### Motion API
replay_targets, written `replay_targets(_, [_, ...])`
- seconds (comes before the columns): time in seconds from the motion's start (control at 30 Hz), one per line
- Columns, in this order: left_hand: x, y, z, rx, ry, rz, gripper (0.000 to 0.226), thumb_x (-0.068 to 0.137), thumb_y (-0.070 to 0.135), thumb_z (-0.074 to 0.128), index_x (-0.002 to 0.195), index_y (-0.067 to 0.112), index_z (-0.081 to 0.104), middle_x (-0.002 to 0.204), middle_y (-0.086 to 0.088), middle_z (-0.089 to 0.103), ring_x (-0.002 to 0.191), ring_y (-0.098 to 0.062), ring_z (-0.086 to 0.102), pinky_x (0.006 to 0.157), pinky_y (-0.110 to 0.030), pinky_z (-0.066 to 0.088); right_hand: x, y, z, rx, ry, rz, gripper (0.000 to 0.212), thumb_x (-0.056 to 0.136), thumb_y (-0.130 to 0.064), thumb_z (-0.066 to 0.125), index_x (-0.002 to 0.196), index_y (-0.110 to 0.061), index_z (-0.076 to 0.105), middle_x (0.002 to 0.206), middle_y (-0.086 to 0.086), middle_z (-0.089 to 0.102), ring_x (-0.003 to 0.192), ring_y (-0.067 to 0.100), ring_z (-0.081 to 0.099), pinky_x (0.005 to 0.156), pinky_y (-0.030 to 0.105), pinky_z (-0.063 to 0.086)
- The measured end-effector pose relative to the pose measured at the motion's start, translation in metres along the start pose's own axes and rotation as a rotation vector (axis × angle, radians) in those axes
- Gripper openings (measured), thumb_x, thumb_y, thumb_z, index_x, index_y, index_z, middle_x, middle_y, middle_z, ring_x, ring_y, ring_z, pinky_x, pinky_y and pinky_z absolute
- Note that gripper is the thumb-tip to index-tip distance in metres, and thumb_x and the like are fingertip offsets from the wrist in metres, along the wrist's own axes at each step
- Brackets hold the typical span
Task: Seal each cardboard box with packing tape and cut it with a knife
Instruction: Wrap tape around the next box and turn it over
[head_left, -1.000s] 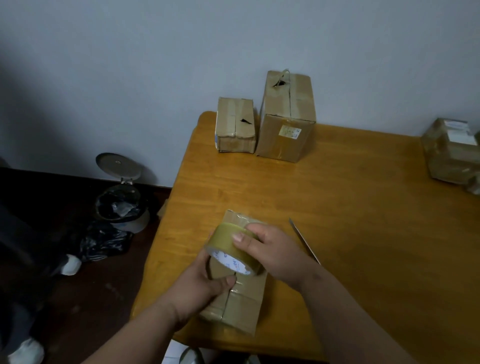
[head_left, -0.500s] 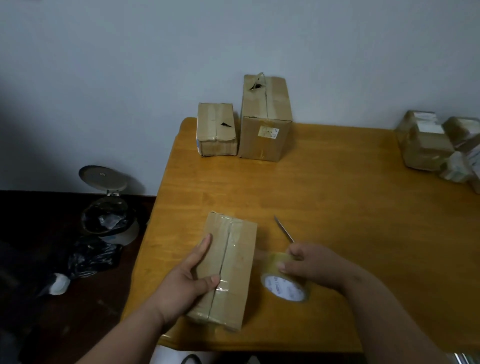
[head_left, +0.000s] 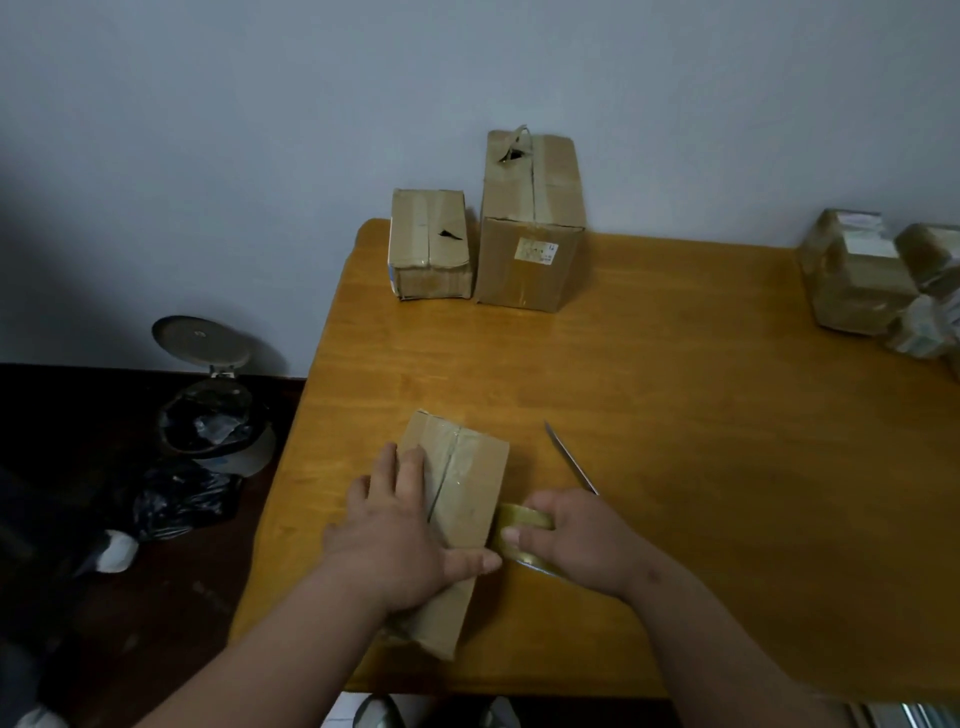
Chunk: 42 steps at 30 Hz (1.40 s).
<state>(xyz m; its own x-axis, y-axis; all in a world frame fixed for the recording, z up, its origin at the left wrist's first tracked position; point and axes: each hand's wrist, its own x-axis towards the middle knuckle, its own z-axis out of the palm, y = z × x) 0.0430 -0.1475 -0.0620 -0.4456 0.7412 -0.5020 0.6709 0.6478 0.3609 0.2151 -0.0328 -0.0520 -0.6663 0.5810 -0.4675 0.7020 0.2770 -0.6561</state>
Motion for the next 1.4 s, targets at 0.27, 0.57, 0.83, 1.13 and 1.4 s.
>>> replay_targets(0.27, [0.008, -0.005, -0.013, -0.021, -0.006, -0.01, 0.14, 0.046, 0.078, 0.066, 0.148, 0.039, -0.022, 0.158, 0.015, -0.018, 0.143, -0.03, 0.011, 0.108, -0.053, 0.036, -0.001, -0.018, -0.016, 0.14, -0.082, -0.056, 0.017, 0.078, -0.023, 0.071, 0.092, -0.015, 0.069, 0.085, 0.006, 0.07, 0.078, 0.022, 0.066, 0.065, 0.036, 0.05])
replay_targets(0.57, [0.014, -0.024, -0.031, -0.938, -0.151, 0.065, 0.13, 0.037, 0.052, 0.087, 0.151, 0.042, 0.024, 0.128, 0.007, 0.053, 0.101, -0.018, 0.066, 0.078, -0.032, 0.057, 0.007, -0.005, -0.037, 0.913, -0.066, -0.181, 0.023, 0.066, -0.028, 0.074, 0.074, -0.012, 0.06, 0.075, 0.009, 0.056, 0.073, 0.019, 0.053, 0.07, 0.033, 0.038])
replay_targets(0.83, [0.022, -0.047, -0.031, -1.193, -0.132, 0.002, 0.112, 0.039, 0.036, 0.089, 0.141, 0.046, 0.044, 0.124, -0.004, 0.065, 0.093, -0.029, 0.072, 0.074, -0.044, 0.058, 0.004, 0.015, -0.055, 0.128, 0.154, -0.089, 0.041, 0.082, -0.047, 0.073, 0.065, -0.014, 0.056, 0.061, 0.001, 0.049, 0.053, -0.001, 0.042, 0.053, 0.016, 0.032])
replay_targets(1.13, [0.03, -0.075, -0.026, -1.531, -0.363, 0.128, 0.044, 0.066, 0.019, 0.069, 0.11, 0.02, 0.074, 0.114, -0.019, 0.07, 0.094, -0.036, 0.071, 0.067, -0.042, 0.059, -0.001, 0.053, -0.061, 0.616, 0.088, -0.049, 0.04, 0.074, -0.038, 0.069, 0.074, 0.002, 0.063, 0.066, 0.005, 0.059, 0.063, 0.015, 0.053, 0.064, 0.029, 0.038])
replay_targets(1.4, [0.031, -0.085, -0.004, -1.61, -0.433, -0.149, 0.07, 0.059, 0.018, 0.08, 0.124, 0.004, 0.059, 0.107, -0.027, 0.069, 0.081, -0.041, 0.071, 0.06, -0.045, 0.059, 0.016, 0.046, -0.037, 0.392, 0.05, 0.065, 0.028, 0.082, -0.038, 0.075, 0.065, -0.019, 0.065, 0.064, -0.005, 0.058, 0.06, 0.008, 0.053, 0.055, 0.018, 0.039])
